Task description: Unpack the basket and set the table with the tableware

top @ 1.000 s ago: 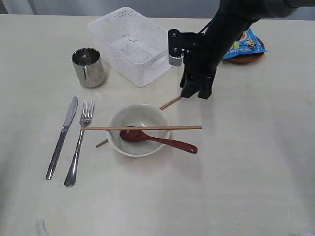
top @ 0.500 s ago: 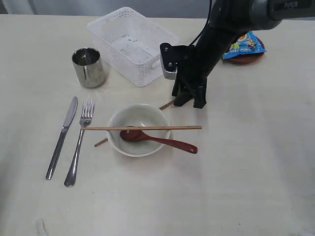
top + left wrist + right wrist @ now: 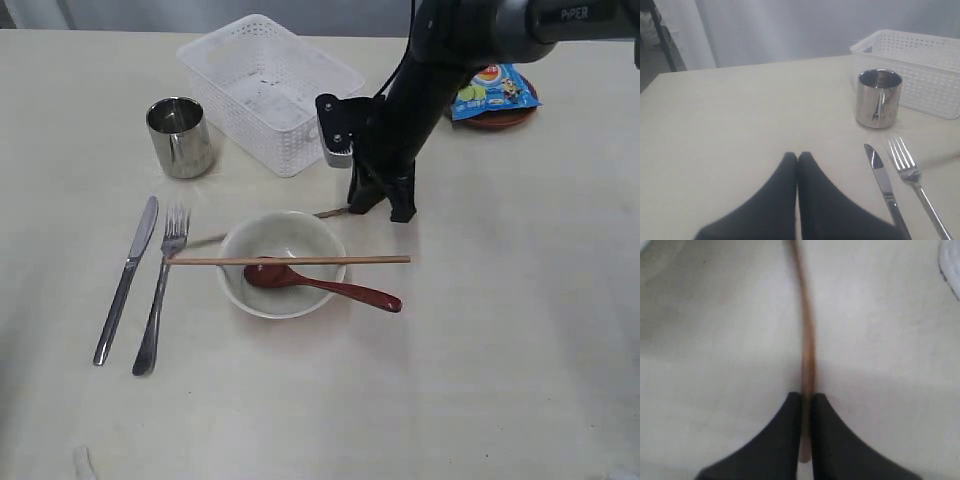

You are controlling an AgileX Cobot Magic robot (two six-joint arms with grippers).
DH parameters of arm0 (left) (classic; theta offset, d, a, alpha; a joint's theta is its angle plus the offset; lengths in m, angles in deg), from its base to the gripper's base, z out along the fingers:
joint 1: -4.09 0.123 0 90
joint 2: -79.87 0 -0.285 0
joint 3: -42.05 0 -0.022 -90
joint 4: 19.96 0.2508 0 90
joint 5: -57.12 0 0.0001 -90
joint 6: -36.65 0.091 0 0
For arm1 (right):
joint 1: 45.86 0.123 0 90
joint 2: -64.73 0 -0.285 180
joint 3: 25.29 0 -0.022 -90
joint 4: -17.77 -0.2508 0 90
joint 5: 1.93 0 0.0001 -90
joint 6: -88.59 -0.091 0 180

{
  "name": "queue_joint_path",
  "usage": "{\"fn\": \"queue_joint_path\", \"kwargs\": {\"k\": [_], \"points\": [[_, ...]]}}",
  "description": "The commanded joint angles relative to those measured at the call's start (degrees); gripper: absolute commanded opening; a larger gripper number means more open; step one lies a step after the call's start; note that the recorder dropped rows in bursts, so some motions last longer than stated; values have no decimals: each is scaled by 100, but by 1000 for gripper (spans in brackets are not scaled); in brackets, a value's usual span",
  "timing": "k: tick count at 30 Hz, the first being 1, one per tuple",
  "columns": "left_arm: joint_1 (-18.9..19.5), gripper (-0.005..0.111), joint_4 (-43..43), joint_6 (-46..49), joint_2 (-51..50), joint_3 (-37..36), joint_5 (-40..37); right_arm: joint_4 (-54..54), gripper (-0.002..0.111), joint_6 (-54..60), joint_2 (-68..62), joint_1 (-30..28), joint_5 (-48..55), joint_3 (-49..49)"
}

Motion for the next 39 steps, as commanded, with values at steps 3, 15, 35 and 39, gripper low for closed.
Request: {"fn": "queue_joint_path", "kwargs": {"k": [3, 15, 35, 39], "points": [[-29, 0, -11, -13, 11, -13, 3, 1326, 0, -364, -146, -299, 343, 68], [-29, 0, -11, -13, 11, -13, 3, 1418, 0, -574, 238, -1120, 651, 267], [-29, 0, -11, -13, 11, -13, 3, 522, 0, -823, 2844, 322, -396, 2024], [-29, 0, -11, -13, 11, -13, 3, 645, 0, -1058, 2844, 764, -586, 2024]]}}
